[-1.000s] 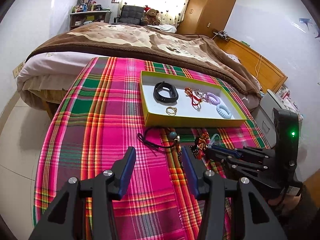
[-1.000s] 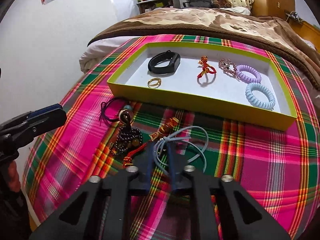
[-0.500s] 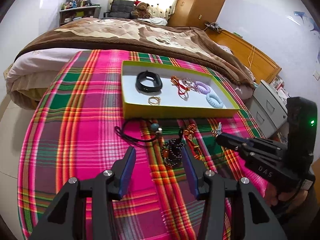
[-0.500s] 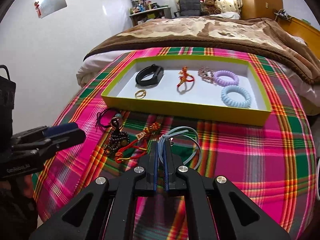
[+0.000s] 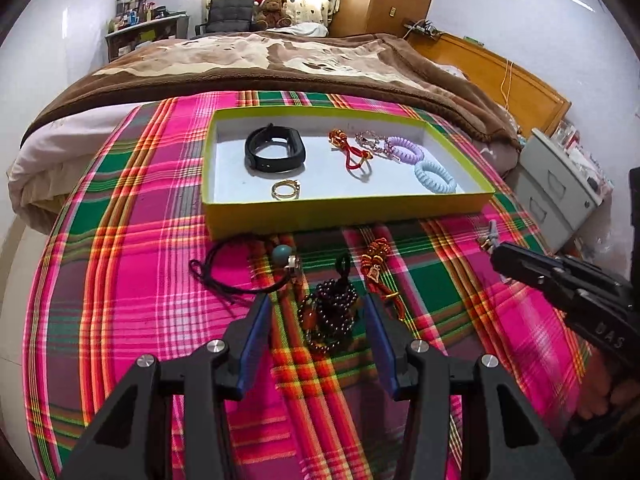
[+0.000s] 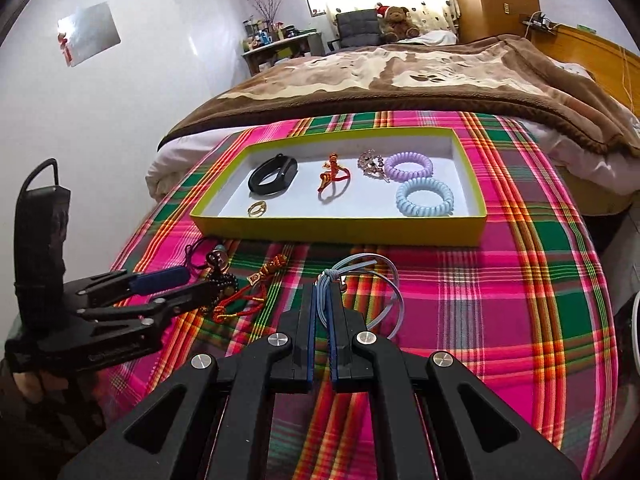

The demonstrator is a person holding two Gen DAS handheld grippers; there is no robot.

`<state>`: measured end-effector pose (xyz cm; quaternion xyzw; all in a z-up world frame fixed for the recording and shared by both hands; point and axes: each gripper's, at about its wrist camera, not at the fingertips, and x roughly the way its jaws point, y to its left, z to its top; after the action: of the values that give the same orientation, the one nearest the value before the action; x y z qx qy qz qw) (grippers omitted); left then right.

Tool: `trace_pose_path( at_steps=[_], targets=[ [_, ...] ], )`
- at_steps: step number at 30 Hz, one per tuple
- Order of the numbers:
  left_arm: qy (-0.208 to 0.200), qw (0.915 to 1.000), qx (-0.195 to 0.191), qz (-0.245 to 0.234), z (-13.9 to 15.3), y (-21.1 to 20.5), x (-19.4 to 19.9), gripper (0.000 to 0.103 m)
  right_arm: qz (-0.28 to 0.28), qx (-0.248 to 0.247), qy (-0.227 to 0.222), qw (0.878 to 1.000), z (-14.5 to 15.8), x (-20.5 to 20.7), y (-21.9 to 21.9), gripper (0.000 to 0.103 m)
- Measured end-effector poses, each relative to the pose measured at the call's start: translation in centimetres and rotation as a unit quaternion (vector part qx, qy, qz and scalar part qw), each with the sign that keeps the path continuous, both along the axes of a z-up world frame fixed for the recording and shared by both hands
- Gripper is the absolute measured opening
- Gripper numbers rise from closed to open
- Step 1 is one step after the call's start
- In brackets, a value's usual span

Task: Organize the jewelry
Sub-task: 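Grasp the grey cord hair tie with the right gripper while the left gripper grasps the dark beaded bracelet, then carry the grey cord and beaded bracelet into the box and open both grippers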

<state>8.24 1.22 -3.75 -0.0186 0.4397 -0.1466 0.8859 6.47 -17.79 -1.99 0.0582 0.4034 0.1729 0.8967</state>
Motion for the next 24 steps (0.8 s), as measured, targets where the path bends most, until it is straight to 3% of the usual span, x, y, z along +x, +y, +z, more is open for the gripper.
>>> trace_pose_path(
  at_steps=[6, 17, 24],
  targets=[
    [0.008, 0.9999, 0.008, -0.004, -0.6, -0.9, 0.6, 0.048, 0.003, 0.005, -0.003, 1.0, 0.0, -0.1, -0.4, 0.005],
    [0.005, 0.9993, 0.036, -0.01, -0.7, -2.3, 0.8, 0.032, 0.002, 0.007, -0.007, 1.0, 0.1, -0.2, -0.6, 0.005],
    [0.0, 0.9992, 0.038, -0.01, -0.2, -2.4, 0.4, 0.029, 0.002, 0.005, -0.009, 1.0, 0.3, -0.3, -0.6, 0.005]
  ],
)
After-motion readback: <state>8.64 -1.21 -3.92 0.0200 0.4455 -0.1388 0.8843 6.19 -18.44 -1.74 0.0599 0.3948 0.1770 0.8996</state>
